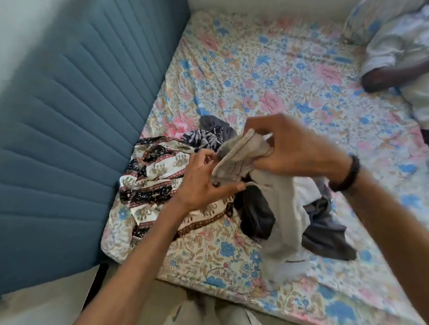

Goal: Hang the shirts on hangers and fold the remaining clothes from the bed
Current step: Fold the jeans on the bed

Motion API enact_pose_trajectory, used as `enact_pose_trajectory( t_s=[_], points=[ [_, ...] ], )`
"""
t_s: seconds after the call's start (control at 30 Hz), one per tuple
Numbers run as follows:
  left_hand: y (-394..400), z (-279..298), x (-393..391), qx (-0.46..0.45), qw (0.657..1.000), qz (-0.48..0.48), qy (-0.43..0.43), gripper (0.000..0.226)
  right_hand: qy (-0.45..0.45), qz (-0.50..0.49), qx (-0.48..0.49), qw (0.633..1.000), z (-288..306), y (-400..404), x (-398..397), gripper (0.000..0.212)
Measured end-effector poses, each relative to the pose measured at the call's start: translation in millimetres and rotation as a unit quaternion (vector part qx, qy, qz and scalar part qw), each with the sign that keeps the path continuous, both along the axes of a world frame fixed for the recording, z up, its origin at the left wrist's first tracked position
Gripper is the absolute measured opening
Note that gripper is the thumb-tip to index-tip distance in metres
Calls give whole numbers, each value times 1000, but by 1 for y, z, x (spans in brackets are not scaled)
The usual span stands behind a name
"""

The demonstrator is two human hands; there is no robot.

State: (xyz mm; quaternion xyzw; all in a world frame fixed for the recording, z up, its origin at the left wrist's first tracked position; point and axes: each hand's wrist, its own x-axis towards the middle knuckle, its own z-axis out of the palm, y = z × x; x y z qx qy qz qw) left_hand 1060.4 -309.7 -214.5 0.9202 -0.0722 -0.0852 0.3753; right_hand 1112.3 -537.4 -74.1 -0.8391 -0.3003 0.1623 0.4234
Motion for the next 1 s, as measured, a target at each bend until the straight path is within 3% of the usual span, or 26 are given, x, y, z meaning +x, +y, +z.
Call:
enact_pose_trajectory(
  t_s=[0.1, 0.2, 0.27, 0.33, 0.4, 0.53, 0.6, 0.67, 0.73, 0.83, 0.93, 1.0],
  points=[
    [39, -16, -8, 64, 996, 18, 52, 93, -23, 31, 57, 998, 88, 15, 14, 13],
    [82, -23, -42, 117, 985, -8, 127, 102, -25, 40, 101, 994, 144, 23, 26, 23],
    [124, 22, -68, 134, 983, -8, 128, 104, -54, 77, 65, 993, 175, 32, 26, 21],
    [182, 84, -93, 204, 974, -4, 98, 101, -107, 97, -1, 989, 206, 42, 25, 46],
    [235, 146, -118, 280, 960, 20, 23, 95, -197, 100, -75, 972, 233, 50, 24, 70],
    [306, 303, -174, 304, 939, 76, -140, 65, -301, 103, -130, 939, 271, 68, 11, 81],
    [326, 379, -204, 348, 917, 93, -169, 81, -316, 108, -132, 933, 297, 84, -2, 84],
    [334, 447, -232, 392, 898, 127, -156, 94, -330, 111, -126, 929, 332, 99, -19, 83],
    [333, 514, -269, 402, 884, 206, -119, 87, -341, 116, -79, 929, 372, 114, -37, 78],
    [334, 585, -313, 335, 888, 290, -121, 70, -354, 155, -3, 922, 428, 134, -56, 62],
    [349, 622, -343, 243, 895, 340, -159, 39, -341, 206, 44, 916, 463, 159, -72, 36],
    [358, 635, -358, 222, 893, 354, -169, 39, -353, 240, 40, 903, 475, 177, -82, 22]
  ],
)
